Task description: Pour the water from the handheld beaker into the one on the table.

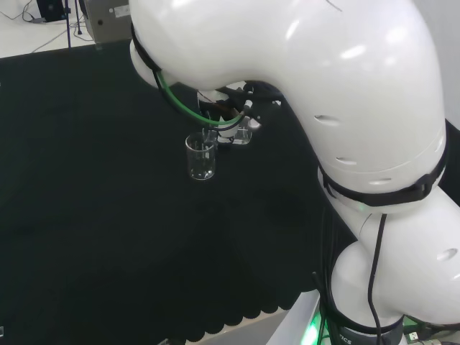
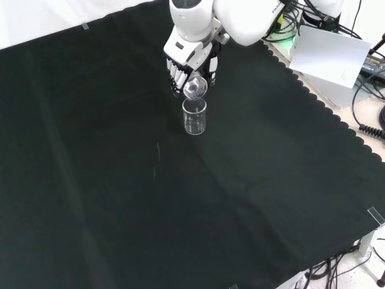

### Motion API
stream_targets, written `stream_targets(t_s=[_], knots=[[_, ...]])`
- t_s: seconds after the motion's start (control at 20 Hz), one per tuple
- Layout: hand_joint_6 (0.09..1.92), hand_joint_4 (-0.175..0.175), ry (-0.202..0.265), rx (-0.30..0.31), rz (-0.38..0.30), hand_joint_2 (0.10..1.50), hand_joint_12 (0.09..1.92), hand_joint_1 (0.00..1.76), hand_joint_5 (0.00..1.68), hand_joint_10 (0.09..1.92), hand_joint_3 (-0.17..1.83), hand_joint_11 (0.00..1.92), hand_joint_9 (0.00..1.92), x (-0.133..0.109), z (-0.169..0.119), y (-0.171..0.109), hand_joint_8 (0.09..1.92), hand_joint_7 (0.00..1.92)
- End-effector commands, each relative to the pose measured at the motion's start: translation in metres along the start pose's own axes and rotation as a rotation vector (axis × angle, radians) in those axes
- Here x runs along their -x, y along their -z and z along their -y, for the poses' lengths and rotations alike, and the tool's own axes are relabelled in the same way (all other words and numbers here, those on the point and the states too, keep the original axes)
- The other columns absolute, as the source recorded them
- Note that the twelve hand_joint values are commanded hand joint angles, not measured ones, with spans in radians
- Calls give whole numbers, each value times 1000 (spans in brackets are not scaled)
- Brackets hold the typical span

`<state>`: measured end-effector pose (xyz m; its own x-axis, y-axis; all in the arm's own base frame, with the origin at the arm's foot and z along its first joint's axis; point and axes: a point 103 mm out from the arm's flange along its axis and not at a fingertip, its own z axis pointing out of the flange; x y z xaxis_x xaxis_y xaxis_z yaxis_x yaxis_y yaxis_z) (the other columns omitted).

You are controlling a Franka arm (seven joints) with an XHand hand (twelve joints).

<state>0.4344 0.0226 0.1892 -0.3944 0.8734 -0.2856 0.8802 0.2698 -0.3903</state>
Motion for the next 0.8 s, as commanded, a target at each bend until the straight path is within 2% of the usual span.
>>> stream_targets(t_s=[0.05, 0.8], knots=[[373, -104, -1, -1, 58, 1033, 723, 1309, 1313, 674, -175, 1334, 1581, -5, -1, 5, 361, 1473], [366, -105, -37, -8, 151, 1033, 722, 1309, 1316, 673, -175, 1335, 1579, -4, -5, 15, 357, 1475]])
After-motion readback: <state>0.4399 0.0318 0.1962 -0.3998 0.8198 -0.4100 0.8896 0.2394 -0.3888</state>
